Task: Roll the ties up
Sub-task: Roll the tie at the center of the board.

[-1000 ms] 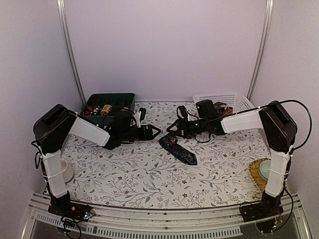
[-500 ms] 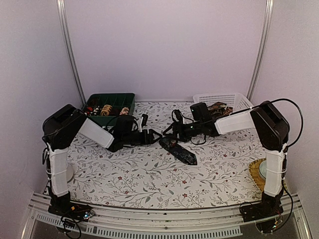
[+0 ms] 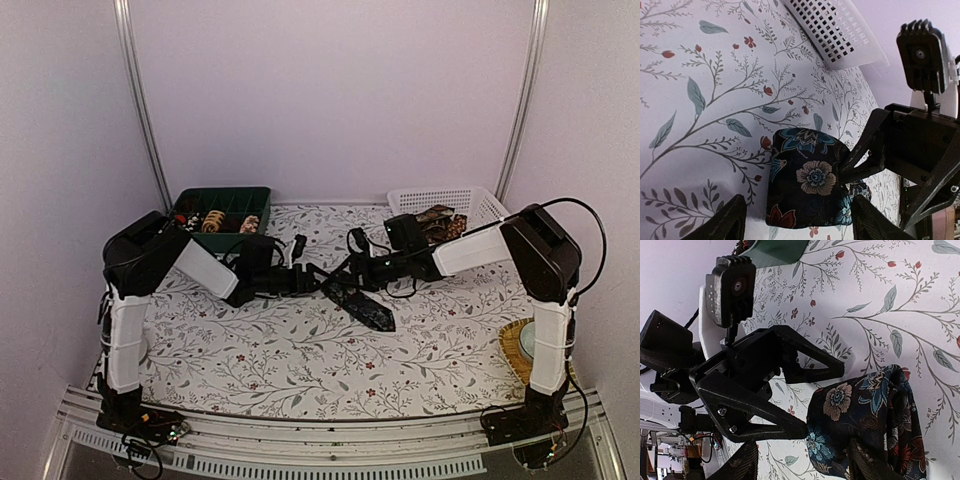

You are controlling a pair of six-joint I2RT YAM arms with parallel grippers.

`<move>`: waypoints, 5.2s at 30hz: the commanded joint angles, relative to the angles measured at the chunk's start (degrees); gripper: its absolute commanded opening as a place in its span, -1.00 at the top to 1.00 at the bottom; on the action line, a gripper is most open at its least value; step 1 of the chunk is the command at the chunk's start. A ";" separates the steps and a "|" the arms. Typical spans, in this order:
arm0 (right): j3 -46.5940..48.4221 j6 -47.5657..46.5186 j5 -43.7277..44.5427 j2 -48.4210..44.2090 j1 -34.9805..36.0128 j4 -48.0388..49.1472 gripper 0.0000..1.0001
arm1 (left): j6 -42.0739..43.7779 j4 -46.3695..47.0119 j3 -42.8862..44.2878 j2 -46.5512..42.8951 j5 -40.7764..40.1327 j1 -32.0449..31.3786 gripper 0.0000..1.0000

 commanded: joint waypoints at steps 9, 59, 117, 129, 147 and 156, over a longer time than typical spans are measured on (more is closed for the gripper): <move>-5.19 -1.38 2.13 3.45 -0.46 -4.21 -0.21 | -4.79 4.91 2.97 5.11 6.99 -0.41 -0.40; -7.26 -2.26 3.15 1.75 -0.40 -3.92 -0.09 | -5.43 -10.48 3.15 9.62 0.14 -7.12 -0.31; -26.20 1.46 -2.80 -36.31 -11.88 -5.74 -0.74 | 67.21 0.55 3.56 4.68 -75.23 -38.72 1.00; -31.46 11.33 -4.33 -31.27 -5.73 5.47 -0.58 | 61.26 -7.33 7.10 4.98 -69.48 -40.44 0.86; -35.84 27.25 -10.00 -27.40 -4.75 24.02 -0.34 | 62.71 -8.02 8.04 6.83 -67.03 -41.83 0.84; -32.46 24.03 -6.93 -20.33 -1.19 17.80 -0.33 | 63.75 -7.77 8.57 7.33 -66.43 -42.22 0.76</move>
